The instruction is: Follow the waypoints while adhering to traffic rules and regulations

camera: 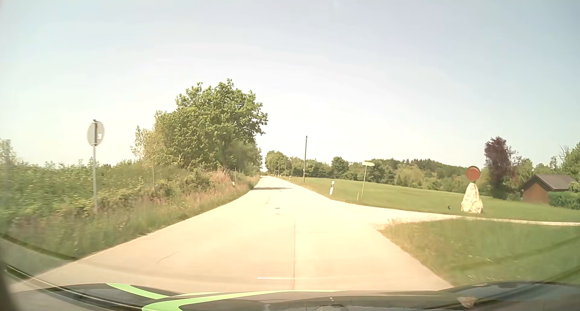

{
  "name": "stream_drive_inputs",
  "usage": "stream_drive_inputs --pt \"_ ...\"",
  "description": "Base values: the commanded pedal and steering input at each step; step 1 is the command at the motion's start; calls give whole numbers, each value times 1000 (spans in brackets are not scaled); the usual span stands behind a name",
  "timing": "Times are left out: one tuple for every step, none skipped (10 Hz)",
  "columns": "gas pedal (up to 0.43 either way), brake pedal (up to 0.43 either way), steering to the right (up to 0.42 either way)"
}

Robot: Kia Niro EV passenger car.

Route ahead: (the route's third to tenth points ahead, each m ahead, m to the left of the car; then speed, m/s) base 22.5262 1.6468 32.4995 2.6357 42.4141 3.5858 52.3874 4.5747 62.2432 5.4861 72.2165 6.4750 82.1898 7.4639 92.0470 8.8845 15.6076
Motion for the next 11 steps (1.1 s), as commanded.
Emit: stream_drive_inputs --pt "138 0 -2" --pt "138 0 -2" --pt "138 0 -2" --pt "138 0 -2" --pt "138 0 -2" --pt "138 0 -2" --pt "157 0 -4" --pt "157 0 -5" --pt "157 0 -6" --pt "169 0 -9" --pt "177 0 -9"
